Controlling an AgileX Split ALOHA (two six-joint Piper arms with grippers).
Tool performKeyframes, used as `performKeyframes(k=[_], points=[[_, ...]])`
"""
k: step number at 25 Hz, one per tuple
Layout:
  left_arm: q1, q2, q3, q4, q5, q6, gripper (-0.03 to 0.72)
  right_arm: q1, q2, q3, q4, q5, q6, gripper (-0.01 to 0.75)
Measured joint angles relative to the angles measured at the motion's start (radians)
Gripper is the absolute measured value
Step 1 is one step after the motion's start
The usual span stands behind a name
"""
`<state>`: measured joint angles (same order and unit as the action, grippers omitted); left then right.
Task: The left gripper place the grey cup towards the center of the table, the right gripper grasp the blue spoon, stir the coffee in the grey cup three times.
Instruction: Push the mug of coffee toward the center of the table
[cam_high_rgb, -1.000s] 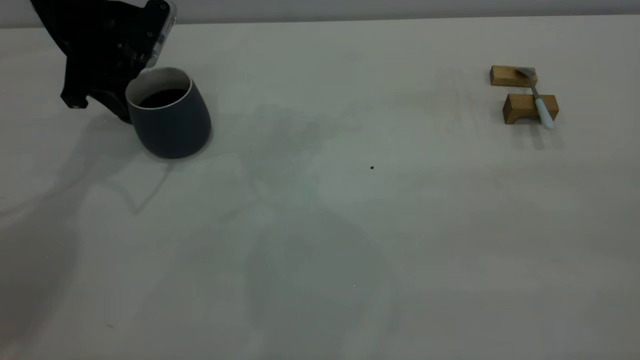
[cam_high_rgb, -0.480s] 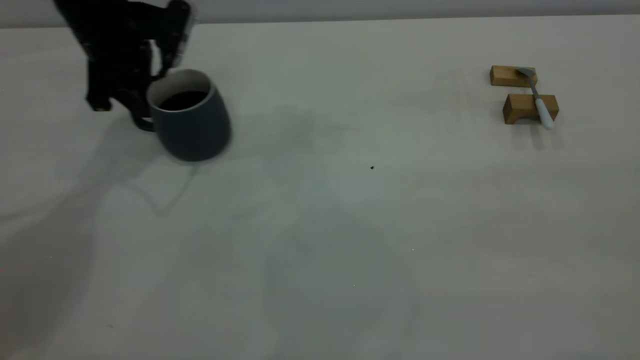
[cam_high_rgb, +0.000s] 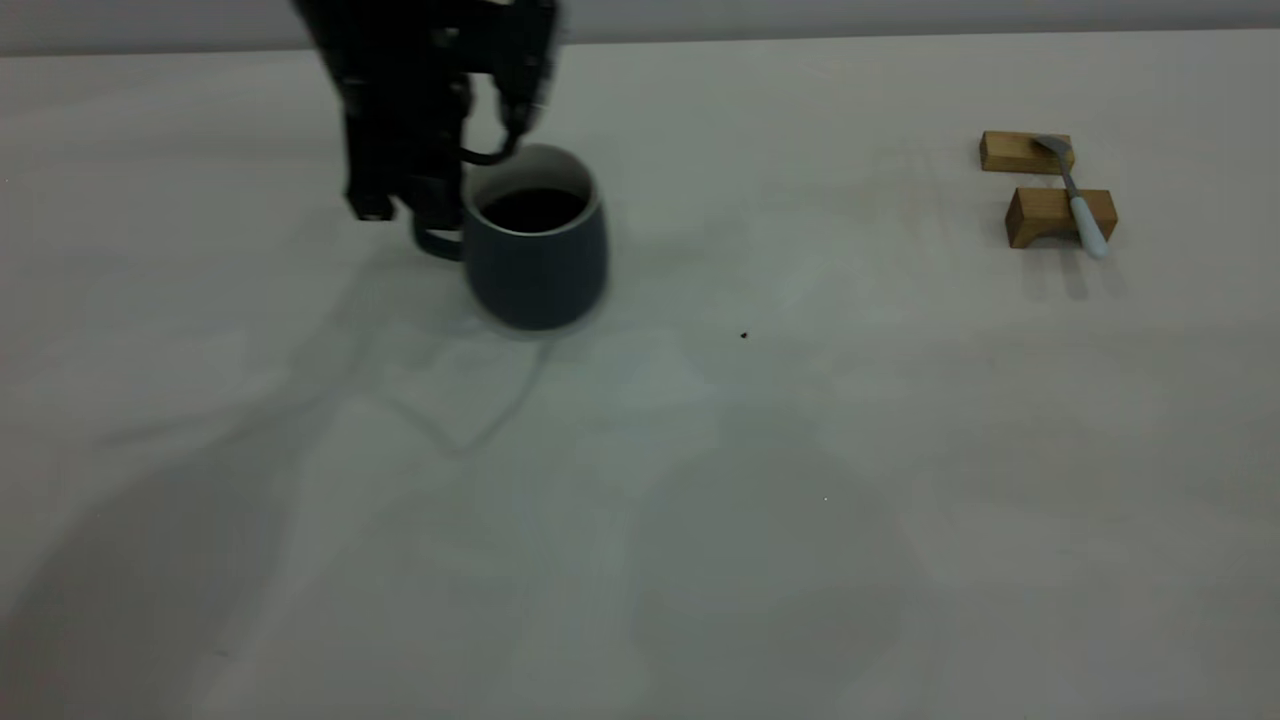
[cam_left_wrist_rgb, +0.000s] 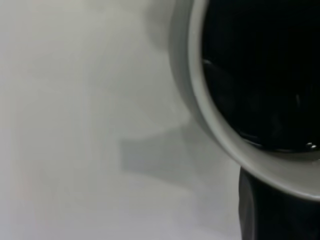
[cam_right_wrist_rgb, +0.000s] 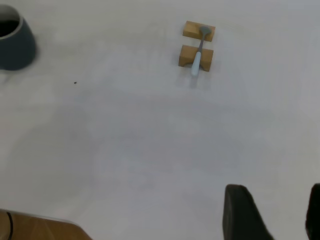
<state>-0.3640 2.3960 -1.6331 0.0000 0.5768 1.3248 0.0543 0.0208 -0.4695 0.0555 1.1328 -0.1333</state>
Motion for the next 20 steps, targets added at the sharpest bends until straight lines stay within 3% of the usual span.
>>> performKeyframes(k=[12,20], points=[[-0.1,0.033,0.0,-0.007,-0.074,-0.11,0.2,0.0,0.0,0.0,0.0,0.0,0.0,0.357],[-0.121,0.036,0.0,-0.007,-0.084,-0.157,0.2,0.0,0.0,0.0,0.0,0.0,0.0,0.357]])
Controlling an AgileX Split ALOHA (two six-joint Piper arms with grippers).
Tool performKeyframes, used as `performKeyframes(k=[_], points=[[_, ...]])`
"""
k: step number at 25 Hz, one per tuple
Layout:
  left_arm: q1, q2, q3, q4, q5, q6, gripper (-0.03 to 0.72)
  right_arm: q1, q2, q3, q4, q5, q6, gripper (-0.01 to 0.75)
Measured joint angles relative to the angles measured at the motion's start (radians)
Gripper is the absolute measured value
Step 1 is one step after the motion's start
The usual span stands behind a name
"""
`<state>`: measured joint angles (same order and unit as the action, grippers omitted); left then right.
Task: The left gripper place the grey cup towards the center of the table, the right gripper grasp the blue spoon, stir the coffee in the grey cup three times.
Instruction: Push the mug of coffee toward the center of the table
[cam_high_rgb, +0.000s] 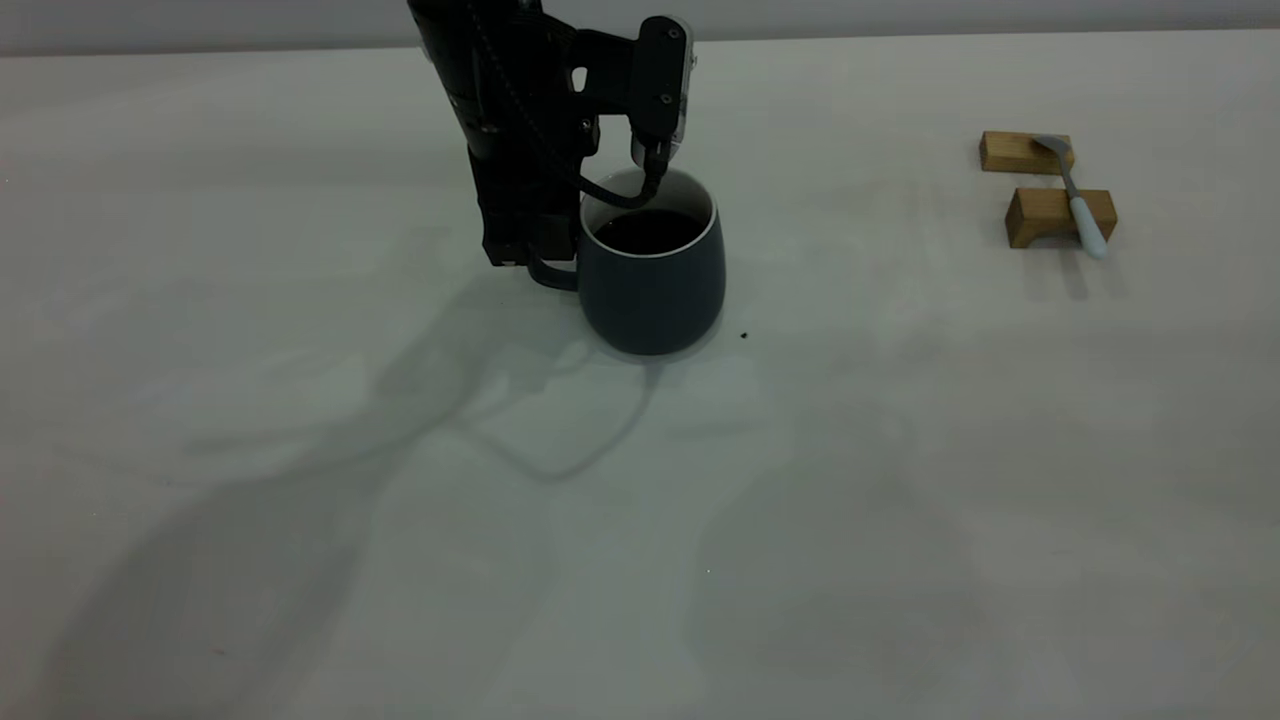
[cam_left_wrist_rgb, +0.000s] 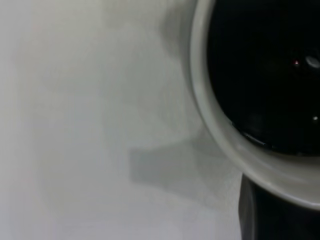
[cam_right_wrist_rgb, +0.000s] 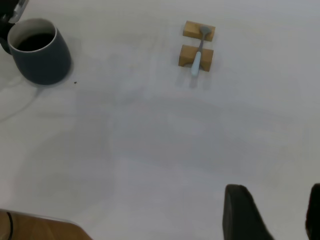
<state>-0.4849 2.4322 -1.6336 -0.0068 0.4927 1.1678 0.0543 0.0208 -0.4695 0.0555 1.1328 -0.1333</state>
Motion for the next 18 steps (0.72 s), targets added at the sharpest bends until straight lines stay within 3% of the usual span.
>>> performKeyframes(k=[6,14,18], points=[[0.0,0.0,0.0,0.0,-0.003,0.0,0.223,0.0,0.0,0.0,0.0,0.0,0.0,0.357],[-0.002,0.002,-0.002,0.007,-0.011,0.0,0.628,0.0,0.0,0.0,0.0,0.0,0.0,0.357],[-0.003,-0.023,-0.021,0.007,0.052,-0.035,0.677,0.0,0.0,0.0,0.0,0.0,0.0,0.357]])
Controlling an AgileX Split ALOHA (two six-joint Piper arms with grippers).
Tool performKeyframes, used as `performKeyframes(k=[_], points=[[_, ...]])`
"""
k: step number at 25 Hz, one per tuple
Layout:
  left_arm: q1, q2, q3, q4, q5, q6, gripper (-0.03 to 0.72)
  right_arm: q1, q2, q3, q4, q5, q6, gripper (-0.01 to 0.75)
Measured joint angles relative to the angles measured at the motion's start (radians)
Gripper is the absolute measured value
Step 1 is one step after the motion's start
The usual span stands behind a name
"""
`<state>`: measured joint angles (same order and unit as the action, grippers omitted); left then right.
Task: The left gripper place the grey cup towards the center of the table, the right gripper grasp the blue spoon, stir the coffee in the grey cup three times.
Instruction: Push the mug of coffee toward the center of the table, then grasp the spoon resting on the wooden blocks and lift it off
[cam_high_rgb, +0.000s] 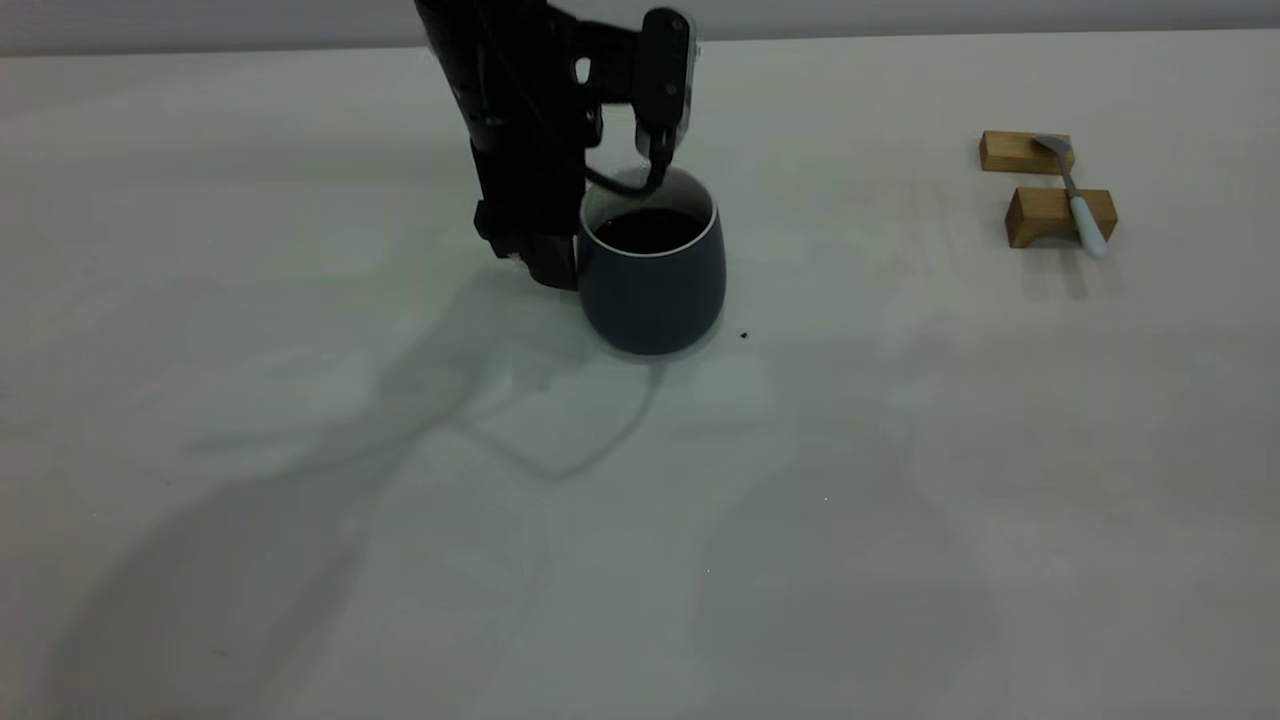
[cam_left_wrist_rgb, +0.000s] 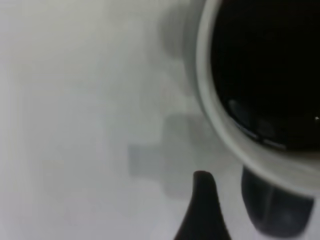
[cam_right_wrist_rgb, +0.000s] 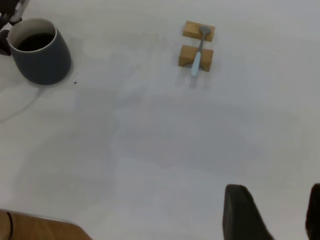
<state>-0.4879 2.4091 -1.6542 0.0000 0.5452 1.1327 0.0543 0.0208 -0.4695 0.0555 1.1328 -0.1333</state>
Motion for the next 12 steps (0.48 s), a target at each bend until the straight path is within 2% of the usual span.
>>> performKeyframes(k=[6,12], points=[[0.0,-0.145,-0.009,0.0,0.146,-0.126,0.581,0.0,0.0,0.0,0.0,0.0,0.0,0.357],[0.0,-0.327,-0.009,0.0,0.285,-0.422,0.45,0.0,0.0,0.0,0.0,0.0,0.0,0.357]])
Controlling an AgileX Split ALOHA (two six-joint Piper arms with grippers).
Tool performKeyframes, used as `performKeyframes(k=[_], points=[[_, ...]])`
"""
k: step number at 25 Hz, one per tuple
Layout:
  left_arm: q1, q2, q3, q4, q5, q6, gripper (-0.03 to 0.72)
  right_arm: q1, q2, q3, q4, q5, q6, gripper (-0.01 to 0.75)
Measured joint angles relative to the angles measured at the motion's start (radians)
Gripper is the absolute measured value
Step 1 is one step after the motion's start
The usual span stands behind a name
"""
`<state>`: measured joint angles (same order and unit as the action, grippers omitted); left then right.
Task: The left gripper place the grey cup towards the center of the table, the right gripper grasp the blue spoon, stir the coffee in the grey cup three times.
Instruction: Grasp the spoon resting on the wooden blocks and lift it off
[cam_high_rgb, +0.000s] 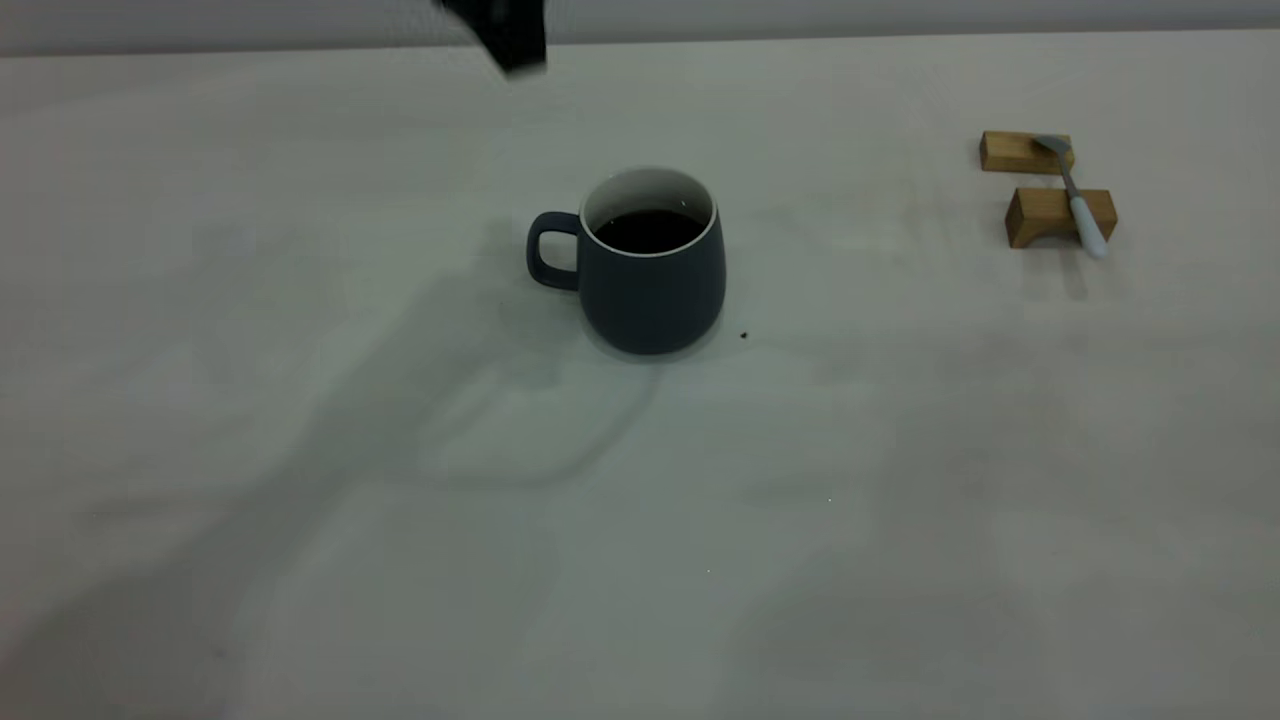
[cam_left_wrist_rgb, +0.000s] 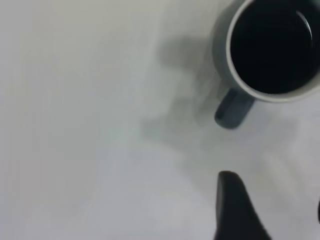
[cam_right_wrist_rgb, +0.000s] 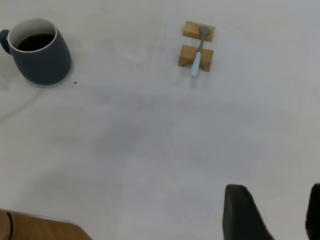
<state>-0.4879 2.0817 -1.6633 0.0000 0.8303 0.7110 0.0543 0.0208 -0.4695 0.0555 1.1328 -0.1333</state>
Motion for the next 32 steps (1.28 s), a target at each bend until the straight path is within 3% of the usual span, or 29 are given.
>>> performKeyframes(k=[10,21,29,32], points=[[0.002,-0.259,0.001,0.056,0.337,-0.321,0.331,0.0,0.0,0.0,0.0,0.0,0.0,0.357],[0.004,-0.455,0.042,0.083,0.337,-0.576,0.298,0.0,0.0,0.0,0.0,0.0,0.0,0.357],[0.011,-0.841,0.461,0.082,0.337,-0.72,0.297,0.0,0.0,0.0,0.0,0.0,0.0,0.357],[0.07,-0.999,0.638,0.059,0.337,-0.739,0.298,0.0,0.0,0.0,0.0,0.0,0.0,0.357]])
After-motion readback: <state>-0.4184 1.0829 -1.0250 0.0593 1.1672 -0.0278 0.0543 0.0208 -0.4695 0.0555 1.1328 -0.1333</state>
